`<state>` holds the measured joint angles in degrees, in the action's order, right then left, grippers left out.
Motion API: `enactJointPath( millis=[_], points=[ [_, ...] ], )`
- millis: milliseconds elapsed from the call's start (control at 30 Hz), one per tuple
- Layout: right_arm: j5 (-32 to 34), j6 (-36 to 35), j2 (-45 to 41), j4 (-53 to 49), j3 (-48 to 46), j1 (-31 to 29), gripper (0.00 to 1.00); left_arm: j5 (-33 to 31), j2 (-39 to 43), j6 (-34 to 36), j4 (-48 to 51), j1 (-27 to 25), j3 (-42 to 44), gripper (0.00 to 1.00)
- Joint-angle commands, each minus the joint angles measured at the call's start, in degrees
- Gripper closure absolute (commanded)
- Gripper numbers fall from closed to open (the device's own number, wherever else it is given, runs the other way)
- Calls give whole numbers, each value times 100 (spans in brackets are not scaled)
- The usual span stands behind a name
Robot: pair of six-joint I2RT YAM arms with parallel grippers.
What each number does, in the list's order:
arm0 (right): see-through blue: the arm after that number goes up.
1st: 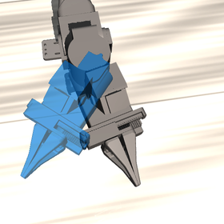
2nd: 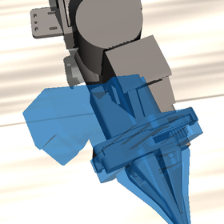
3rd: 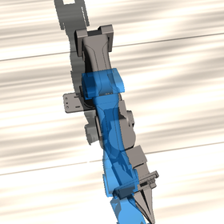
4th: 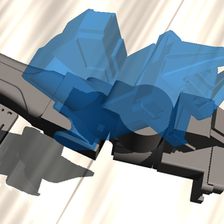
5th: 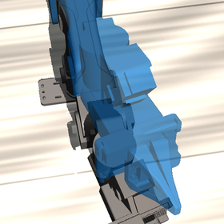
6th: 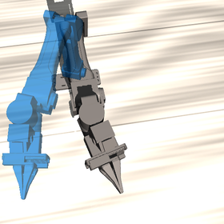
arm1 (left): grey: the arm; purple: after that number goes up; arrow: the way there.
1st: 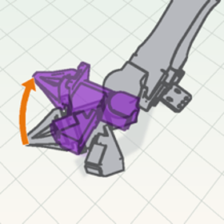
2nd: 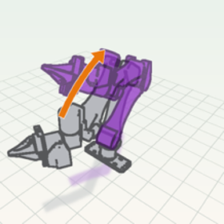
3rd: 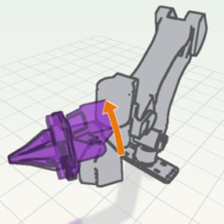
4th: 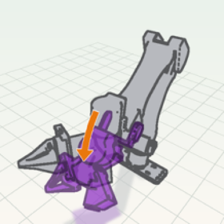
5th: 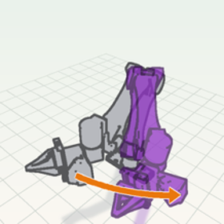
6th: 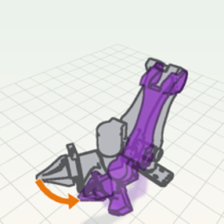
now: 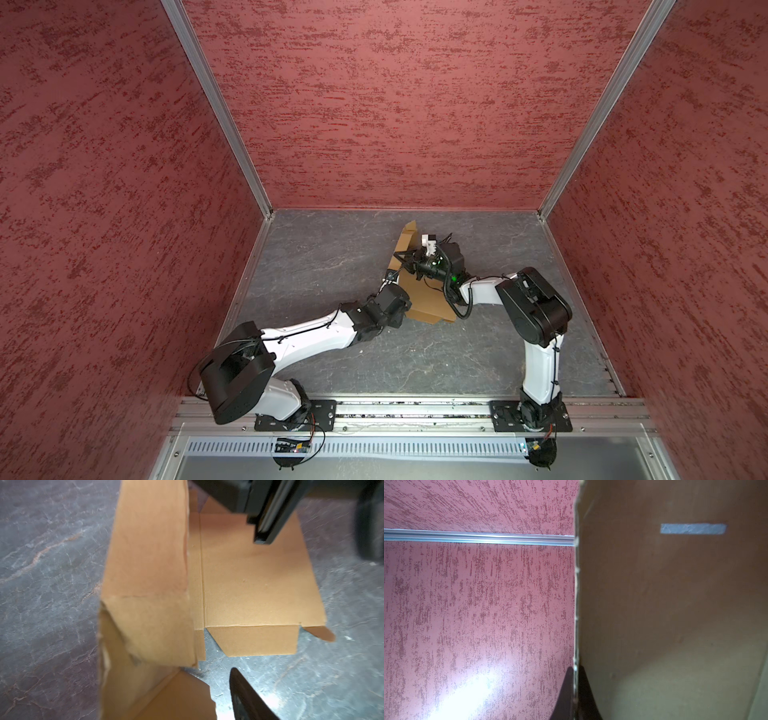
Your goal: Fold the paper box
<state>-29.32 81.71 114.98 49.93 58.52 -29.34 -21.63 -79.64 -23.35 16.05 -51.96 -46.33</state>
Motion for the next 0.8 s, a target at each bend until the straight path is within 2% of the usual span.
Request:
enactJointPath(
  millis=[0,133,233,333,567,767],
  points=[
    [102,109,51,-337,-160,46,99,-11,560,-73,157,-32,229,35],
    [103,125,31,-322,-201,45,99,171,1129,144,162,99,630,24],
    [102,177,46,-266,-233,43,99,265,1334,375,71,191,842,21],
    [102,187,42,-282,-227,44,99,204,1372,519,68,210,917,22],
    [102,178,33,-353,-198,45,99,59,1468,523,236,146,1040,31],
    [122,174,16,-379,-209,50,99,31,1698,511,277,153,1264,34]
  ],
)
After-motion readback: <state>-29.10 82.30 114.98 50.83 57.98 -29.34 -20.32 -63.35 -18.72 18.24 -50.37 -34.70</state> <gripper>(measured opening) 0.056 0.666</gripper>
